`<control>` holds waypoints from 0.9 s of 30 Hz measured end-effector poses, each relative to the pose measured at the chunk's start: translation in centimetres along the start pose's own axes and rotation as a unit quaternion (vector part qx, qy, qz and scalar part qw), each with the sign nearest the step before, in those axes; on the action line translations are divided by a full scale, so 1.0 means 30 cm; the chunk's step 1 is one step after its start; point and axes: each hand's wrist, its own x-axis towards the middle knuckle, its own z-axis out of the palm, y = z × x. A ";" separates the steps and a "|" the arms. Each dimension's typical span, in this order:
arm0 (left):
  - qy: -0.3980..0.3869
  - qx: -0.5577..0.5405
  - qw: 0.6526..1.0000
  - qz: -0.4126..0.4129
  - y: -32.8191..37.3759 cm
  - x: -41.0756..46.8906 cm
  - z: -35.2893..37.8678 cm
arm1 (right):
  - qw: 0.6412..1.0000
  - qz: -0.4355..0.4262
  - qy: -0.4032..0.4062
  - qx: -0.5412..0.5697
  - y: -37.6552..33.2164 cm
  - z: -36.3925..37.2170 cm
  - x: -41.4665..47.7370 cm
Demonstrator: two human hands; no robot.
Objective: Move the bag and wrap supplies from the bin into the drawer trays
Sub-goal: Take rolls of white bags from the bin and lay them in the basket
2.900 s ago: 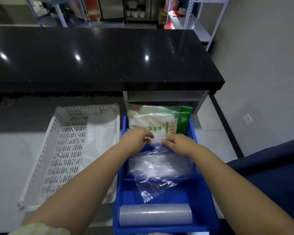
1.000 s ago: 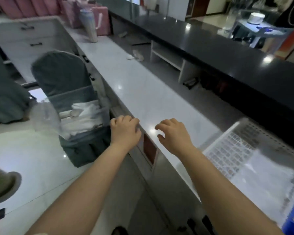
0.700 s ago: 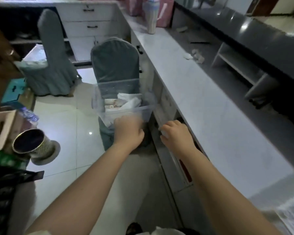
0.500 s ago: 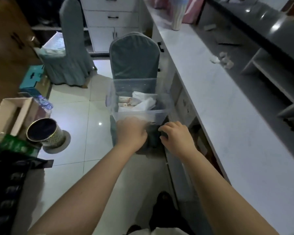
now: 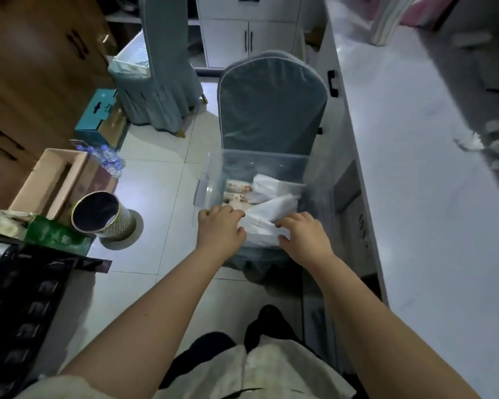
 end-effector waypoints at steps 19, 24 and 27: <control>-0.273 0.015 0.954 0.123 -0.217 0.675 0.381 | 0.963 0.149 -0.216 0.057 0.237 0.376 0.587; -0.339 -0.003 0.934 0.112 -0.217 0.745 0.569 | 0.955 0.182 -0.208 0.104 0.314 0.496 0.649; -0.350 -0.016 0.933 0.088 -0.222 0.777 0.697 | 0.952 0.182 -0.220 0.109 0.376 0.598 0.682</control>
